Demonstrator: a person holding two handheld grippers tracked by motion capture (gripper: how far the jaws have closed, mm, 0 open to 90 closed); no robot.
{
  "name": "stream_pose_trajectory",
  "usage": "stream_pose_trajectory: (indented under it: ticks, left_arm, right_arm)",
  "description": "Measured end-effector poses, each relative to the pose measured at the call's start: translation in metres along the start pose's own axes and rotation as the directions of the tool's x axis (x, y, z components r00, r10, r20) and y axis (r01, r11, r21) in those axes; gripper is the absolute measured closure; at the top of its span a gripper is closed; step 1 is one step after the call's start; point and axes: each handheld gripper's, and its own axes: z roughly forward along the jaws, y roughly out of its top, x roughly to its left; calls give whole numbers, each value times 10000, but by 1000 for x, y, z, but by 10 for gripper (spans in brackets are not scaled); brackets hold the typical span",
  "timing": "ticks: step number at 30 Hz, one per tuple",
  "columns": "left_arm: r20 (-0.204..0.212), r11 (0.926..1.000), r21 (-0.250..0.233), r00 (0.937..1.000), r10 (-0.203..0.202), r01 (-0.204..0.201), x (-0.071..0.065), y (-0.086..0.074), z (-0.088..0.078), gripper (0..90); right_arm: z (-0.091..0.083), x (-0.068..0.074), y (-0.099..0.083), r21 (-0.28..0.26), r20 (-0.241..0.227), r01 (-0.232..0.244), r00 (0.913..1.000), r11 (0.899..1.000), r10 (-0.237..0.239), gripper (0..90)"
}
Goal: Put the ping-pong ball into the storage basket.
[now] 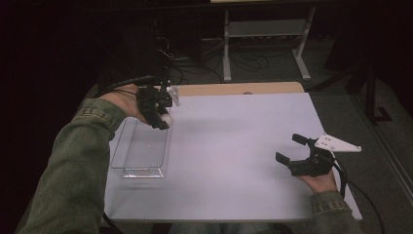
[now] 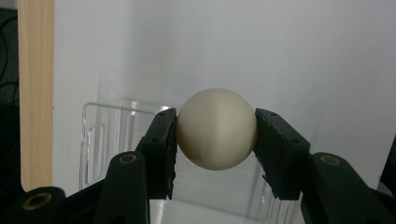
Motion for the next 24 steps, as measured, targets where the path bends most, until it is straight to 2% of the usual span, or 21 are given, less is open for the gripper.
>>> stream_pose_trajectory:
  ticks: [4,8,13,19,24]
  left_arm:
    - [41,9999,72,9999,-114,113,-1,-6,-1,509]
    - [169,9999,162,9999,-37,34,-3,-8,-2,509]
    - [306,9981,613,9995,-5,-13,-7,-8,1,508]
    - [344,9979,654,9994,-12,-11,-7,-12,-1,508]
    - [366,9961,885,9993,-90,57,-10,-18,-1,508]
  right_arm:
    - [0,0,0,34,10,15,10000,10000,-15,0]
    - [1,0,0,58,18,11,10000,10000,-11,0]
    - [1,0,0,61,13,36,10000,10000,-36,0]
    - [0,0,0,50,10,8,10000,10000,-8,0]
    - [1,0,0,74,-3,26,10000,10000,-26,0]
